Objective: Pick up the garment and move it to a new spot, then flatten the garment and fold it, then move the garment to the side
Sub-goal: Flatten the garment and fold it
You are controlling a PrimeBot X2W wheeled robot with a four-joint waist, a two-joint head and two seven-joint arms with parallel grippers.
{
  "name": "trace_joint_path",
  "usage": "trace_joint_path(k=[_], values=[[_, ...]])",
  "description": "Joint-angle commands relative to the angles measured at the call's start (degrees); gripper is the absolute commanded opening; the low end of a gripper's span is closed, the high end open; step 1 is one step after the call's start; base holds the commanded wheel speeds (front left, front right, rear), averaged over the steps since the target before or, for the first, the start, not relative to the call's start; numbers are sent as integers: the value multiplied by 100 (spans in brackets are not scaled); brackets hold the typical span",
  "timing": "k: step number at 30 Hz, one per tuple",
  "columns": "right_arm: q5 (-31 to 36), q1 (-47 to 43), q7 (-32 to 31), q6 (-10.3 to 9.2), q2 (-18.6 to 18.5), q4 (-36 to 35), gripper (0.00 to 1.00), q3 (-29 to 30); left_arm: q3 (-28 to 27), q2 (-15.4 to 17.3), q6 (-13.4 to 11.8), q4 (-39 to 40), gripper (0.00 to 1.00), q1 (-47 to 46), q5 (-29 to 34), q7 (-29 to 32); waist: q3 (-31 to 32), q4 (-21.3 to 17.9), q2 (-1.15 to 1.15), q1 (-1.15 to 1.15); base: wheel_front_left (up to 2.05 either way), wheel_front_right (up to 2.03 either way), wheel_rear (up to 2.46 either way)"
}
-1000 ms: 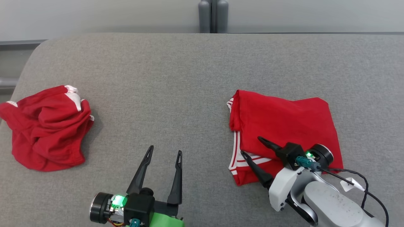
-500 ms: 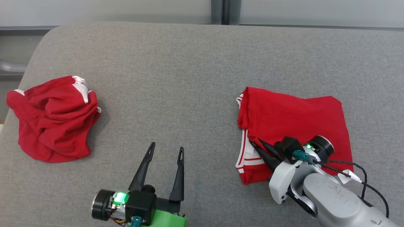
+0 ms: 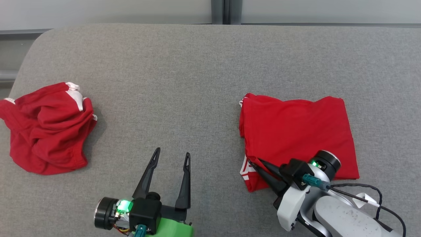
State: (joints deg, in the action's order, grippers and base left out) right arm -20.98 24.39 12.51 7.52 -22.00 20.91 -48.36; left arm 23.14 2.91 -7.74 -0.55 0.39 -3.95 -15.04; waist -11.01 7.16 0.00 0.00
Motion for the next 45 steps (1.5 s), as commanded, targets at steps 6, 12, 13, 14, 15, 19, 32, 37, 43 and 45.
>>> trace_joint_path(k=[6, 12, 13, 14, 15, 19, 32, 37, 43, 45], values=[[-88, -162, -235, -7, 148, -13, 100, 105, 9, 2, 27, -20, 100, -139, -2, -18, -25, -40, 0, 0, 0, 0, 0], [-263, -228, -16, -7, 211, -381, 100, 386, -11, 2, 25, 47, 100, -134, 39, -18, 5, -105, 0, 0, 0, 0, 0], [-331, -243, 20, -7, 199, -517, 100, 492, -30, 2, 12, 60, 100, -110, 45, -17, 21, -134, 0, 0, 0, 0, 0], [-346, -248, 54, -7, 168, -617, 100, 596, -50, 3, 2, 76, 100, -94, 47, -18, 38, -164, 0, 0, 0, 0, 0], [-352, -262, 97, -7, 134, -731, 100, 748, -78, 3, -14, 94, 100, -68, 51, -18, 57, -202, 0, 0, 0, 0, 0], [-277, -379, 213, -7, 81, -973, 100, 1435, -166, 4, -21, 137, 100, -19, 27, -17, 115, -348, 0, 0, 0, 0, 0], [195, -1121, 267, -7, 559, -1236, 100, 3125, -587, 129, 70, 222, 100, 253, 28, -18, 522, -845, 0, 0, 0, 0, 0], [600, -1668, 268, -7, 956, -1330, 100, 3632, -719, 131, 111, 192, 100, 463, 34, -17, 791, -928, 0, 0, 0, 0, 0], [841, -2206, 268, -8, 1112, -1420, 100, 3817, -869, 113, 117, 217, 100, 743, 53, -18, 1056, -999, 0, 0, 0, 0, 0], [894, -2325, 268, -8, 1147, -1461, 100, 3819, -913, 123, 75, 275, 100, 829, 131, -17, 1109, -1048, 0, 0, 0, 0, 0]])
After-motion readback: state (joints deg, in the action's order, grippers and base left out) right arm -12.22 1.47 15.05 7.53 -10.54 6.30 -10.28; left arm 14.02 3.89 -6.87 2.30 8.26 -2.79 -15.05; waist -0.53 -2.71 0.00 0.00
